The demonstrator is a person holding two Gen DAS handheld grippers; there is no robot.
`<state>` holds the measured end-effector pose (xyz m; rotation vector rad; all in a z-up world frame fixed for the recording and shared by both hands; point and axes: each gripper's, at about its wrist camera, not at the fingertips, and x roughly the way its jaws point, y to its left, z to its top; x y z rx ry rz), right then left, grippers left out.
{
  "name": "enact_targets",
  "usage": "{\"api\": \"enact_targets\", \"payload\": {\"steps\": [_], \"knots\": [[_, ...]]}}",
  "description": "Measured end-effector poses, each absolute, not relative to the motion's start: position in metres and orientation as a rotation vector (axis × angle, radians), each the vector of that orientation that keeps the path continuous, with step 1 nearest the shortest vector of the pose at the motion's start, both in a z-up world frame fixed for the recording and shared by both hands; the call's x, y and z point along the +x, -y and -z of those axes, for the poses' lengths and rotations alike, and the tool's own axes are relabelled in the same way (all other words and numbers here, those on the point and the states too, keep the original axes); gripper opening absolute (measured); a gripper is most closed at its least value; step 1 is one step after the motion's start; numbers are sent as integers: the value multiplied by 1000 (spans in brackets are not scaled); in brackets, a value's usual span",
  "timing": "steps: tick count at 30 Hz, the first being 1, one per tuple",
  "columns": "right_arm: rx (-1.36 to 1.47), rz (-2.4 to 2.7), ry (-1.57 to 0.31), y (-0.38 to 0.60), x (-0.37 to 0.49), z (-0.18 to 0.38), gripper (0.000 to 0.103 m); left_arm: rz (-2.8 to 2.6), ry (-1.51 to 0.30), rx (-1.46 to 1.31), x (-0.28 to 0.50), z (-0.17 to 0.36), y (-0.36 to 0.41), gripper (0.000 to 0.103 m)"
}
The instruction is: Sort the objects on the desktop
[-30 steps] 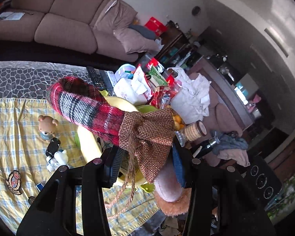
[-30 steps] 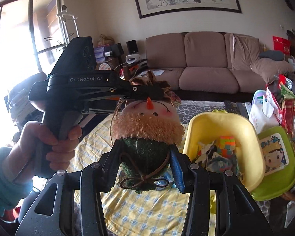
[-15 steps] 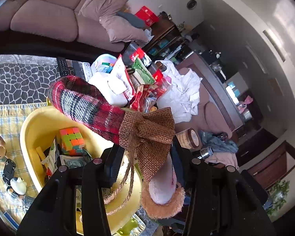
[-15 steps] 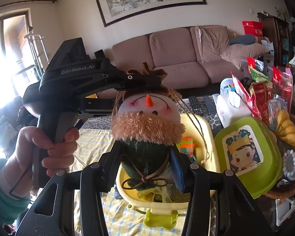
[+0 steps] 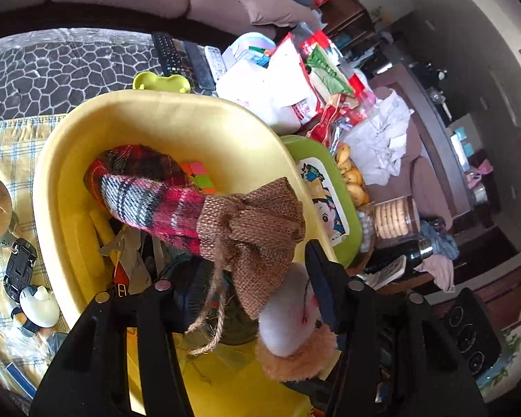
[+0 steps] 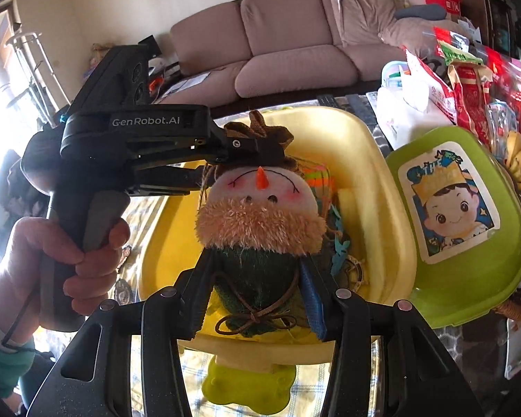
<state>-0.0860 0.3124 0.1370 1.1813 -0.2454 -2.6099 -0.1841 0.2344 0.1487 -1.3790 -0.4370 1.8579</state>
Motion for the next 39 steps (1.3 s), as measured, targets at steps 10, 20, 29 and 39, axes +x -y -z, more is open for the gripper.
{"api": "enact_targets", "payload": {"steps": [10, 20, 29, 39], "knots": [[1300, 2574, 174, -296, -89, -131, 47, -1939, 444, -1275, -167, -215, -209, 91], [1420, 2452, 127, -272, -98, -118, 60, -1924, 468, -1335, -169, -207, -197, 90], [1270, 2568, 203, -298, -78, -150, 61, -1896, 467, -1328, -165, -200, -208, 82], [1267, 2608, 225, -311, -74, -149, 57, -1863, 317, -1429, -160, -171, -246, 60]]}}
